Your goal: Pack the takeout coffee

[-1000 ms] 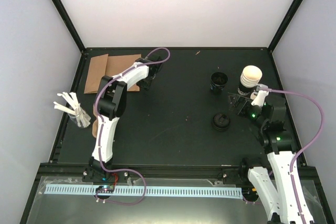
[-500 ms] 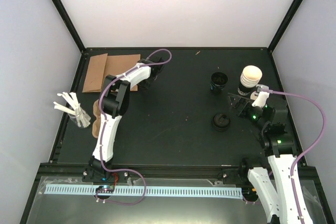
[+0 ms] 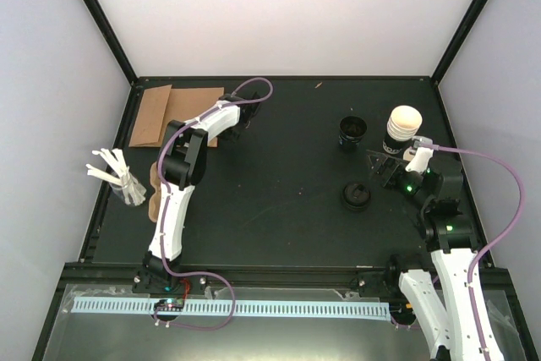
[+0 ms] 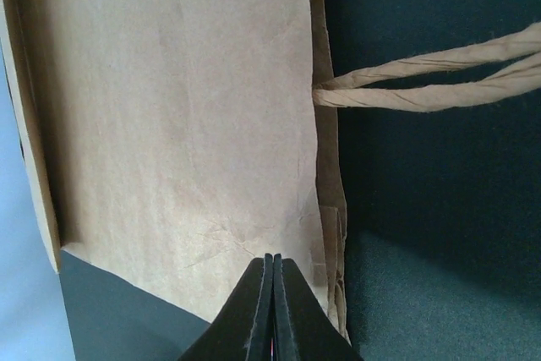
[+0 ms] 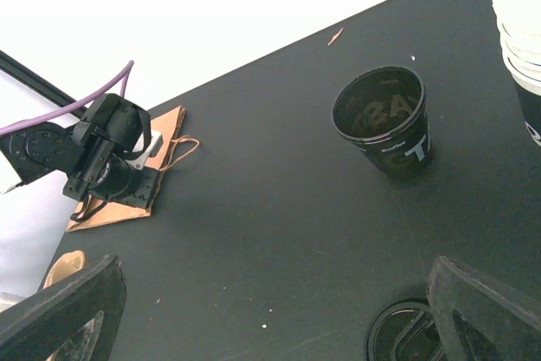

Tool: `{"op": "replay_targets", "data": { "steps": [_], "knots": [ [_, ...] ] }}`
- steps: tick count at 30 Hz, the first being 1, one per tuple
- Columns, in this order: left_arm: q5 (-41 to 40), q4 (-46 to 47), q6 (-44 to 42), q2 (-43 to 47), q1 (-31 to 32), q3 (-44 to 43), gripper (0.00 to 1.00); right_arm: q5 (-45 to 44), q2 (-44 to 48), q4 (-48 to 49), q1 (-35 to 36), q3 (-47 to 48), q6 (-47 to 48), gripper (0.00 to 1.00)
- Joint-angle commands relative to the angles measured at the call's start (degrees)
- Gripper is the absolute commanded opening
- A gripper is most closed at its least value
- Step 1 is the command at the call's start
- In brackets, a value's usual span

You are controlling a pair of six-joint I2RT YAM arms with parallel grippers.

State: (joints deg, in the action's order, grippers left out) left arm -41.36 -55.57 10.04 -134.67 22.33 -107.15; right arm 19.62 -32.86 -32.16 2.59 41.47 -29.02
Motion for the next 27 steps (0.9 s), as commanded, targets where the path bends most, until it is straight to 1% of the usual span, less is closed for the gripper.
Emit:
{"op": "replay_targets", "data": {
  "steps": [1,2,3,4,5,6,7,8,12,15,17,19,21,24,27],
  "knots": [
    [-1.5,-0.3,0.6,4.1,-0.2,-0.5,0.04,1.1,0.1,1.4,0.1,-0.7,-0.9,1.00],
    [-1.1,0.1,0.3,4.4,-0.2,-0.4,0.10,1.0,0.1,1.4,0.1,-0.8,-0.9,1.00],
    [-0.4,0.7,-0.2,4.6,-0.2,-0.4,0.23,1.0,0.1,1.5,0.1,-0.8,-0.8,1.00],
    [0.3,1.4,-0.9,4.6,-0.2,-0.3,0.42,1.1,0.0,1.6,0.1,-0.8,-0.8,1.00],
    [1.1,2.0,-1.4,4.5,-0.3,-0.4,0.55,1.2,0.0,1.6,0.1,-0.7,-0.8,1.00],
    [2.2,2.5,-2.1,4.2,-0.4,-0.6,0.62,1.3,-0.1,1.5,0.1,-0.6,-0.7,1.00],
    [2.9,2.4,-2.5,3.7,-0.6,-1.1,0.65,1.4,-0.3,1.5,0.1,-0.4,-0.5,1.00],
    [3.6,2.2,-3.0,3.1,-0.8,-1.9,0.67,1.3,-0.3,1.4,0.2,-0.2,-0.4,1.00],
    [8.5,3.3,-7.9,1.5,-1.5,-4.1,0.70,1.1,-0.4,1.2,0.1,0.1,-0.1,1.00],
    [12.2,4.8,-12.3,0.8,-1.7,-5.3,0.71,1.4,-0.7,1.4,0.1,0.3,-0.2,1.00],
    [13.6,4.0,-14.0,-0.4,-1.8,-7.6,0.71,1.6,-1.2,1.4,0.1,0.7,-0.2,1.00],
    [15.0,2.9,-15.1,-1.9,-1.9,-10.4,0.69,1.6,-1.5,1.4,0.2,1.2,-0.1,1.00],
    [17.4,2.4,-18.2,-3.3,-1.9,-12.6,0.67,1.5,-2.1,1.3,0.1,1.9,0.2,1.00],
    [19.9,1.8,-22.3,-4.5,-1.9,-14.1,0.64,1.1,-2.7,0.9,0.1,3.0,0.5,1.00],
    [20.6,1.8,-25.4,-5.6,-1.9,-14.8,0.63,1.0,-3.0,0.6,0.1,3.8,0.6,1.00]
  ]
}}
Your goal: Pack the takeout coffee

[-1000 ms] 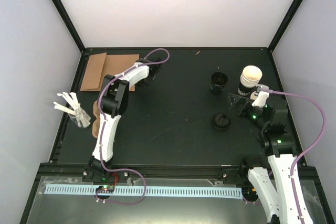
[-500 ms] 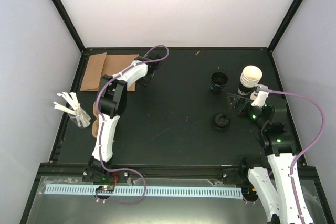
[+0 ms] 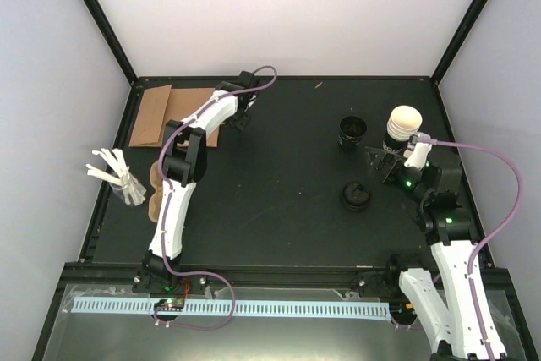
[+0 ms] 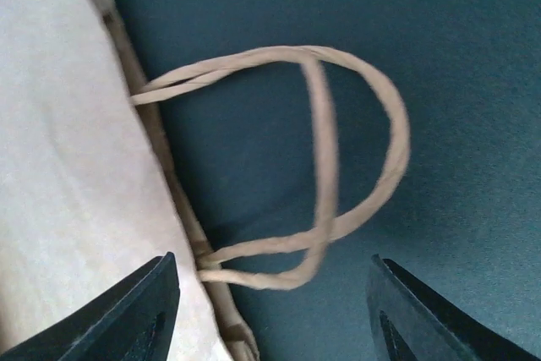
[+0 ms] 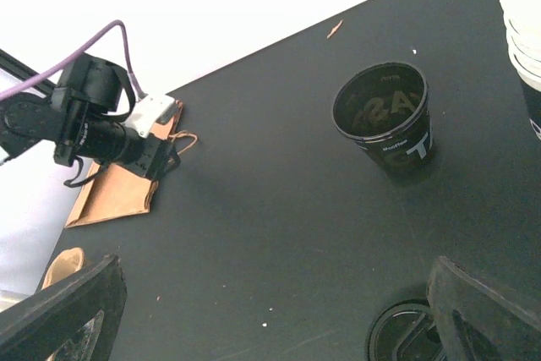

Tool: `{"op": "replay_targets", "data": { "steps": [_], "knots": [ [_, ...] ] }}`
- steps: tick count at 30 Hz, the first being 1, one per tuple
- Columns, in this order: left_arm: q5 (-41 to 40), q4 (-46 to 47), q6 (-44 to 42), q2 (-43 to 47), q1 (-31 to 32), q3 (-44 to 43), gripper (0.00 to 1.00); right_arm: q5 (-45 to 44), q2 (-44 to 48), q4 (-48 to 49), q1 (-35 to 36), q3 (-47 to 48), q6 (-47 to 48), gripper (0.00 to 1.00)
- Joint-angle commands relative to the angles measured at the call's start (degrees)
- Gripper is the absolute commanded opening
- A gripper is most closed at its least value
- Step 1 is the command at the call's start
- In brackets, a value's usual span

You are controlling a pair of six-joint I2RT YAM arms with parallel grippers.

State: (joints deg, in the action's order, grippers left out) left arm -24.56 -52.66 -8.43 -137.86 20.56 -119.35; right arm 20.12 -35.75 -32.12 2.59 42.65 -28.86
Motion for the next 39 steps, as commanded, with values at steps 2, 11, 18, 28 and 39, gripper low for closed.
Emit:
{"op": "replay_targets", "data": {
  "steps": [2,11,18,28,39],
  "knots": [
    [3.9,-1.1,-8.4,-3.2,-0.2,-3.3,0.59,0.5,-0.2,0.4,0.1,2.8,0.4,1.00],
    [7.2,-1.8,-9.3,-4.6,-0.4,-6.3,0.34,0.5,0.1,-0.4,0.1,2.8,-0.1,1.00],
    [4.8,-0.6,-8.9,-3.7,-0.6,-6.7,0.02,1.0,0.6,-0.4,0.1,2.8,-0.5,1.00],
    [2.8,-3.1,-3.5,4.4,-0.1,-5.5,0.01,1.1,-0.1,-0.9,0.1,2.8,-0.4,1.00],
    [3.8,-7.2,2.6,17.3,4.0,-1.1,0.02,14.4,-6.8,0.8,0.2,3.5,2.1,1.00]
  ]
}}
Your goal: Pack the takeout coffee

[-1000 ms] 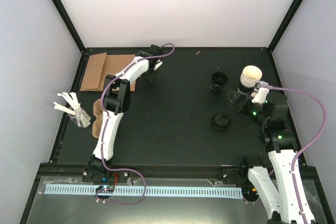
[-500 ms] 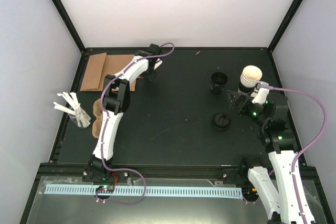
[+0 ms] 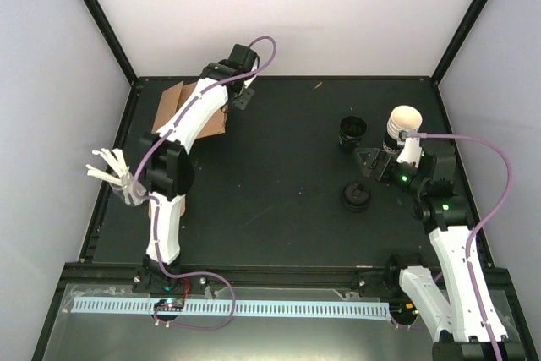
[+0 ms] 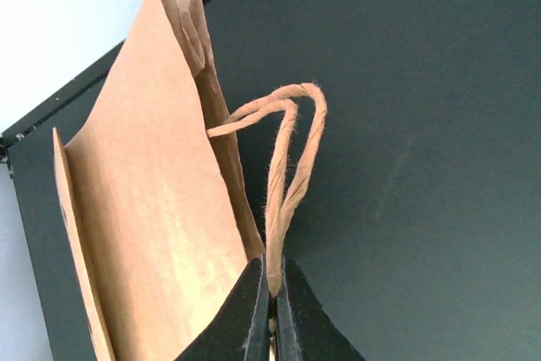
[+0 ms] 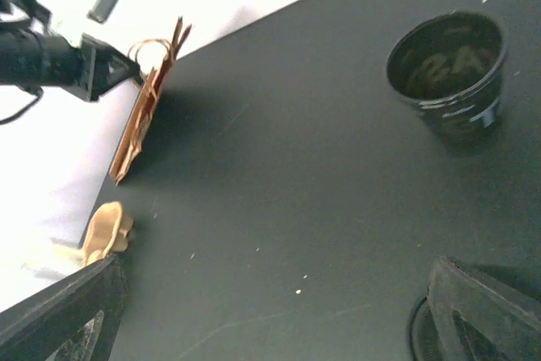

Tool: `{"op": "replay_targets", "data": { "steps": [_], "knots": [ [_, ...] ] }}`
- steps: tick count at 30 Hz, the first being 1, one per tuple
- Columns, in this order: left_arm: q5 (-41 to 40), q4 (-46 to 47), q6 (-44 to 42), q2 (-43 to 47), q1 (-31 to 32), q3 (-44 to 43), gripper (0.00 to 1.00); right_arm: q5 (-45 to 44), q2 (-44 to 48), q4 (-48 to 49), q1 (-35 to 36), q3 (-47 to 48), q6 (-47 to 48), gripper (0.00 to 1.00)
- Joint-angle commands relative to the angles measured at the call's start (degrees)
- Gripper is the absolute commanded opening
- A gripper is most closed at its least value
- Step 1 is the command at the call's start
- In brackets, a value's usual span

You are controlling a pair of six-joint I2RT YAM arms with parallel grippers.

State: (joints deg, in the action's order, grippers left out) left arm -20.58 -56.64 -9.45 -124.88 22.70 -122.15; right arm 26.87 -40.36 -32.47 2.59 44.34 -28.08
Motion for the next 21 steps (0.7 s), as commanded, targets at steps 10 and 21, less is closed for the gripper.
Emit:
{"op": "replay_targets", "data": {
  "steps": [10,21],
  "knots": [
    [6.1,-6.9,9.9,12.9,3.8,6.9,0.02,6.6,-6.5,4.4,6.1,3.5,-0.6,1.00],
    [25.2,4.1,12.9,29.1,5.0,25.4,0.02,-6.2,-14.4,7.9,25.0,9.1,-3.9,1.00]
  ]
}}
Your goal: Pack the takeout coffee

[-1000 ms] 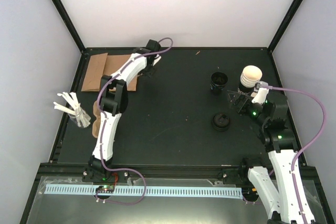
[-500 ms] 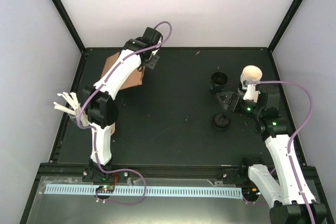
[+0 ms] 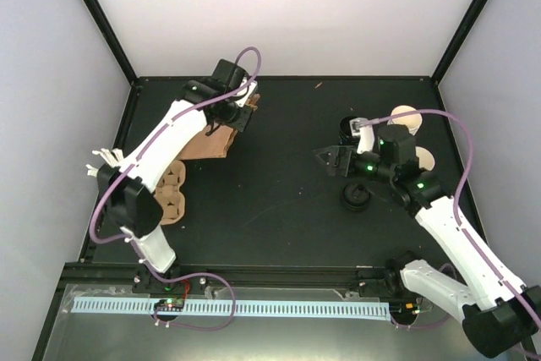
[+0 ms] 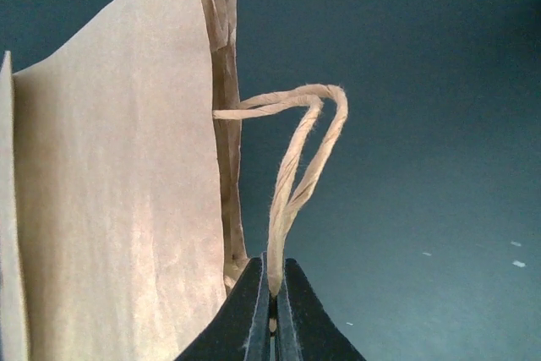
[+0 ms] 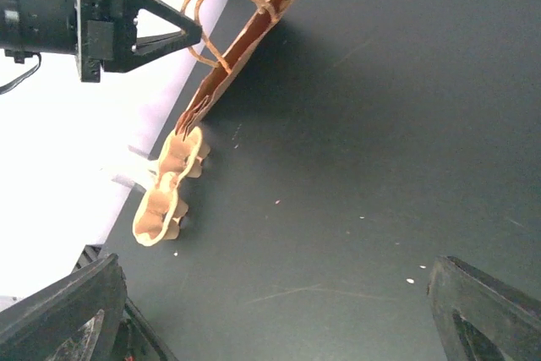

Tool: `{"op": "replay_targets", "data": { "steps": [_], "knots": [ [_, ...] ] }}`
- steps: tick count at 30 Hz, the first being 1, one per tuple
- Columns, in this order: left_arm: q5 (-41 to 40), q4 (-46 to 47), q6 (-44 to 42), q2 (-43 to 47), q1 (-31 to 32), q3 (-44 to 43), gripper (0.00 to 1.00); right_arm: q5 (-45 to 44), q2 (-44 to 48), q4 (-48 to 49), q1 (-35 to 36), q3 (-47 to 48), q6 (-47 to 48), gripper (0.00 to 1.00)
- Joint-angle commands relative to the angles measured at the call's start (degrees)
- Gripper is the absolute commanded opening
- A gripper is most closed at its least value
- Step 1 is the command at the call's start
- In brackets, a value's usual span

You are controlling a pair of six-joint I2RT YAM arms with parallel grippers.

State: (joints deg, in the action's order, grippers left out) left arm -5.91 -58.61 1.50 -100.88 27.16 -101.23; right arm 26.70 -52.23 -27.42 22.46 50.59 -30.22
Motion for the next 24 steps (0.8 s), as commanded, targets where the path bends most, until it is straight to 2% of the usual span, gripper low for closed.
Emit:
{"op": "replay_targets", "data": {
  "steps": [1,7,15,24],
  "knots": [
    [12.7,7.1,2.0,6.1,0.5,5.8,0.01,-6.5,-3.3,3.0,6.2,3.5,-1.7,1.00],
    [19.7,8.2,2.4,9.8,0.6,9.1,0.02,-9.3,-4.8,1.6,7.6,6.5,-0.8,1.00],
    [31.6,13.3,3.1,15.6,0.9,15.0,0.01,-12.2,-0.9,-0.4,7.0,5.7,-4.6,1.00],
    [43.8,20.0,6.2,20.5,1.9,20.2,0.01,-9.7,1.1,0.2,7.0,3.1,-1.8,1.00]
  ]
}}
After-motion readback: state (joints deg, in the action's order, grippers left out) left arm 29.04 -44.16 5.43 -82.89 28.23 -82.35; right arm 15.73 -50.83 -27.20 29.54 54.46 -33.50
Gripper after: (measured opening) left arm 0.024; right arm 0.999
